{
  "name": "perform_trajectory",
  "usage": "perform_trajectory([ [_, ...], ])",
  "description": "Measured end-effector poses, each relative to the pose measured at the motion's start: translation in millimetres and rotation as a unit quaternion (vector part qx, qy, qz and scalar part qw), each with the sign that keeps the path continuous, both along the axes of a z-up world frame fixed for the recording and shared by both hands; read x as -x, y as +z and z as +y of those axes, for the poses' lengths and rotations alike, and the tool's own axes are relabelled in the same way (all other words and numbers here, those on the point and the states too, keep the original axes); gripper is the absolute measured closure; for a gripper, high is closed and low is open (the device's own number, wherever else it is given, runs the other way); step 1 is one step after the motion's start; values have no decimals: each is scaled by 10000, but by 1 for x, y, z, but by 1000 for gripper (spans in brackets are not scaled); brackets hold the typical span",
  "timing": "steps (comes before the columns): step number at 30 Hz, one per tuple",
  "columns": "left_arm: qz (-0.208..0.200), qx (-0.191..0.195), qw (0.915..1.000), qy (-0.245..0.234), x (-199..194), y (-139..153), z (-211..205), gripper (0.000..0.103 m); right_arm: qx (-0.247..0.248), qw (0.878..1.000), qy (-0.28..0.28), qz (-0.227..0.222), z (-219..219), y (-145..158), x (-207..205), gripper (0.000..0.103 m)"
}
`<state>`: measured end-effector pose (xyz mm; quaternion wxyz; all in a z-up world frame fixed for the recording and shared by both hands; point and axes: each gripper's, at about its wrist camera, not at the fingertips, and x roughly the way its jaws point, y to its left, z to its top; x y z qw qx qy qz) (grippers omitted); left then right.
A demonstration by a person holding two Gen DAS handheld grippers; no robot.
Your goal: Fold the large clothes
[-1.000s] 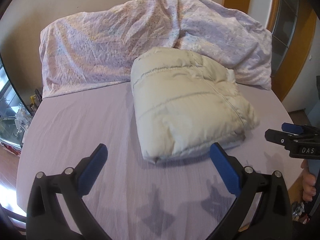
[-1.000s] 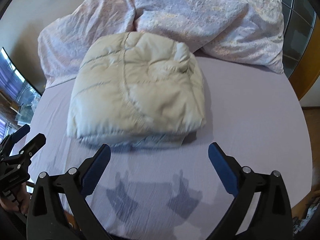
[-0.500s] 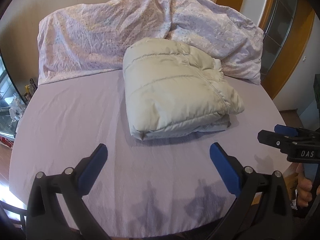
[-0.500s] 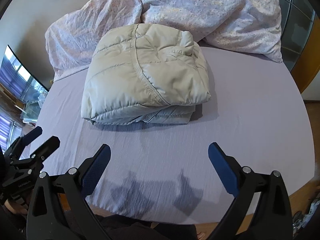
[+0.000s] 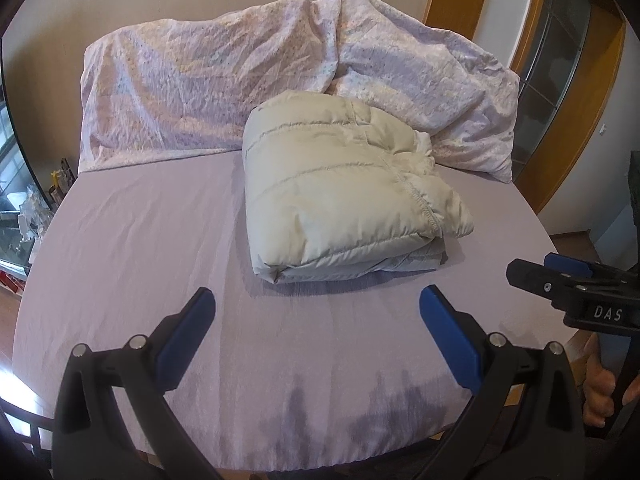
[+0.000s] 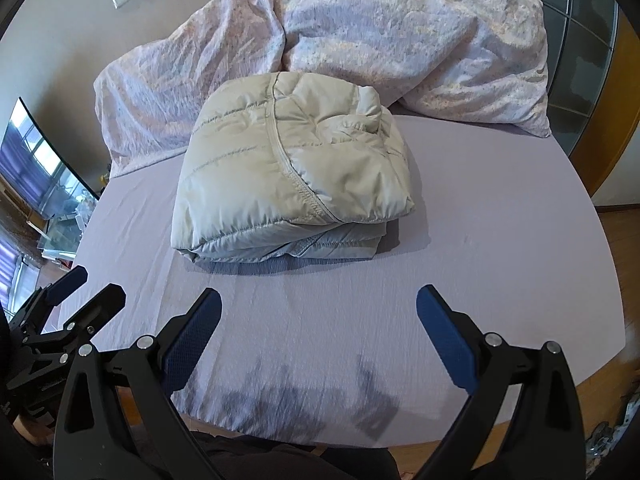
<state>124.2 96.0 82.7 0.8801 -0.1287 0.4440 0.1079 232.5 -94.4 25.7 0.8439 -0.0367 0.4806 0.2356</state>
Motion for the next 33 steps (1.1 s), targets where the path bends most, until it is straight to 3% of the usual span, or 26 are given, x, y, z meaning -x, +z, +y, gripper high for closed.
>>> perform_trajectory([
  [33,45,162,9998,108,-3,-7,3,2,-115,9997,31,203,0,-8,0,3],
])
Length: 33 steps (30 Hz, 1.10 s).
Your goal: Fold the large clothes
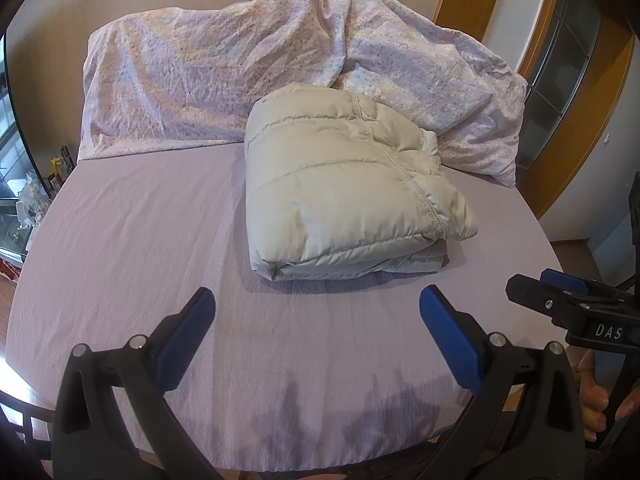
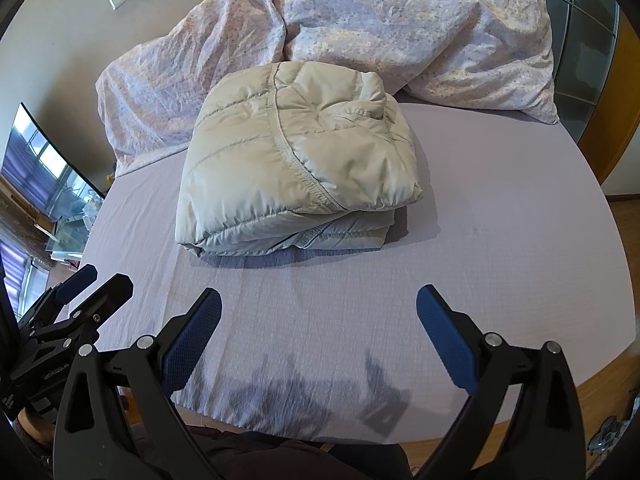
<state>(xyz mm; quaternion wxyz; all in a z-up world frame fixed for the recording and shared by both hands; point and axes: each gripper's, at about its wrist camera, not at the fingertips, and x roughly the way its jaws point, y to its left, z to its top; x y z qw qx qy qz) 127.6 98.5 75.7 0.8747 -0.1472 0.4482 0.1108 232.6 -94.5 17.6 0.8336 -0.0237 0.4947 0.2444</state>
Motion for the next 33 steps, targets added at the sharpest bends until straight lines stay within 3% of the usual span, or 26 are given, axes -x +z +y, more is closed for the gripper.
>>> perform_trajectory([
  [33,21,2,10000,7,-3,0,2,2,8,10000,25,13,4,-1,-2,3],
])
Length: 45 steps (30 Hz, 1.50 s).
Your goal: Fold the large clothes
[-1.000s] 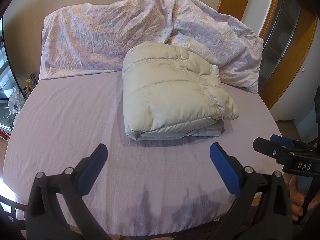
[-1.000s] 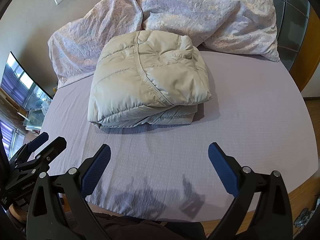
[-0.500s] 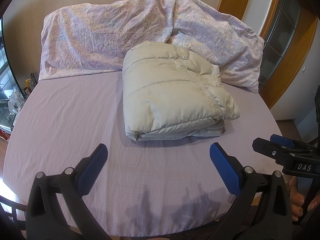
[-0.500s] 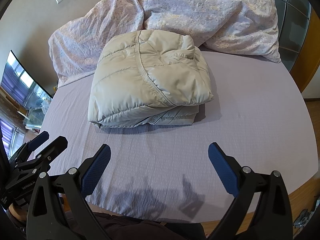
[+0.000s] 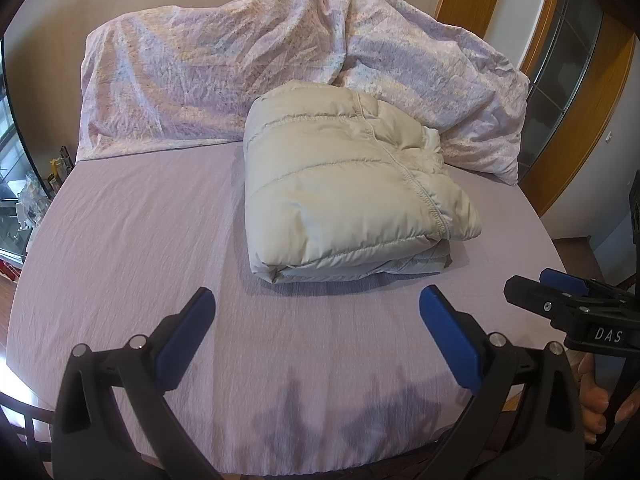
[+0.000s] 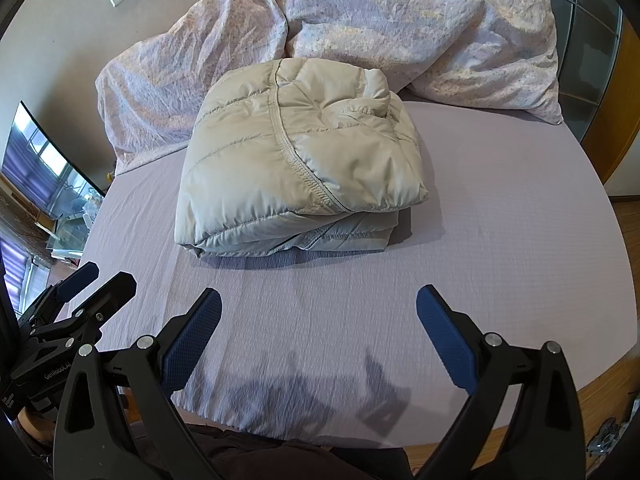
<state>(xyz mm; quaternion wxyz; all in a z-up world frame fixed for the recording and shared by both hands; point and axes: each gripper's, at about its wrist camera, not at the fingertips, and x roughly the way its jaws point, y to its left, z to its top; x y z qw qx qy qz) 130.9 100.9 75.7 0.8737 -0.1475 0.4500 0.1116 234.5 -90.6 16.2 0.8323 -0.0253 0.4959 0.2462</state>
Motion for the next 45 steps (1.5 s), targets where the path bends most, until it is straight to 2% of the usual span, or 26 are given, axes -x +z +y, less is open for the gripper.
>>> perform_trajectory([
  [45,63,7,10000,-30,-7,-5,3,2,0,10000,17,13,-1,1,-4,3],
])
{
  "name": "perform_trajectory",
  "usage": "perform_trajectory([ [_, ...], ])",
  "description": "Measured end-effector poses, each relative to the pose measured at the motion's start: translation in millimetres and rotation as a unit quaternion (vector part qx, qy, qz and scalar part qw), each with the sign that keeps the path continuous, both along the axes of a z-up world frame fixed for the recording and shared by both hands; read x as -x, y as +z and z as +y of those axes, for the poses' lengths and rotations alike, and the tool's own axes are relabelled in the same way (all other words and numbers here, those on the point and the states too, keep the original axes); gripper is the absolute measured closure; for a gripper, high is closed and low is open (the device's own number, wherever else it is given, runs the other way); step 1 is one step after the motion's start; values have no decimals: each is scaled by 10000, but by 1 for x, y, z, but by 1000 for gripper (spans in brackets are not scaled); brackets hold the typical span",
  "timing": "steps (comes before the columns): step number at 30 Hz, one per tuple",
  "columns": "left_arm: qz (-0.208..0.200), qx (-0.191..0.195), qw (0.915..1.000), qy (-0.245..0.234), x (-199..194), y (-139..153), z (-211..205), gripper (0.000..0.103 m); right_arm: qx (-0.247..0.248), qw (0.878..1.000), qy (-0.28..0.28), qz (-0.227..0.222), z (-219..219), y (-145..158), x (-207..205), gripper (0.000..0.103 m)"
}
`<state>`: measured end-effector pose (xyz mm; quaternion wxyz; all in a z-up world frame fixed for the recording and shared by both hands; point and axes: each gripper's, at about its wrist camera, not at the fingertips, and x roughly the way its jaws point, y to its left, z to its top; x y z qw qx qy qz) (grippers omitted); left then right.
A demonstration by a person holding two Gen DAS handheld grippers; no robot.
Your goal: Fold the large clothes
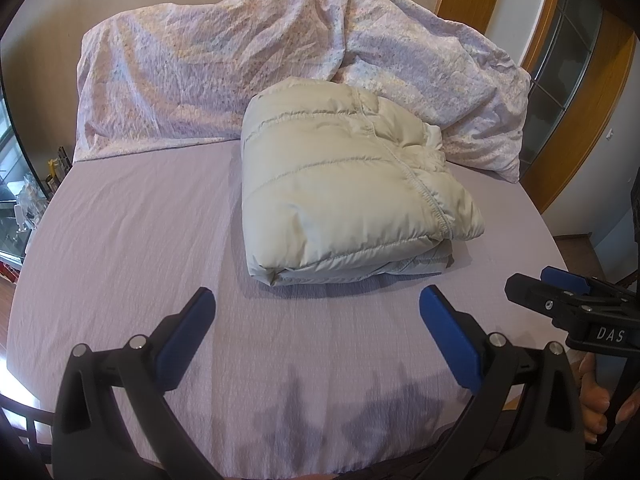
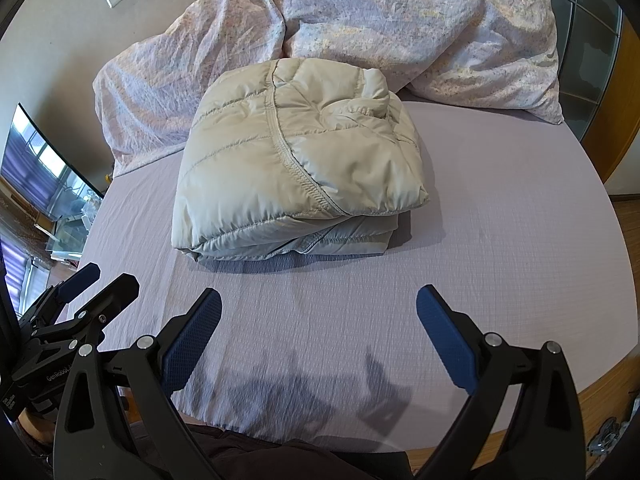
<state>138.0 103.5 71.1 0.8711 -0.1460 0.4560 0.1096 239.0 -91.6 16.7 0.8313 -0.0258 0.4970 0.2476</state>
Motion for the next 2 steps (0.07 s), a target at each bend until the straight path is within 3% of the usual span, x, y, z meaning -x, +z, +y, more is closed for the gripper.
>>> perform_trajectory([
  [2,2,1,10000,-1,0,0,0,2,1,10000,2,-1,0,0,0,3],
])
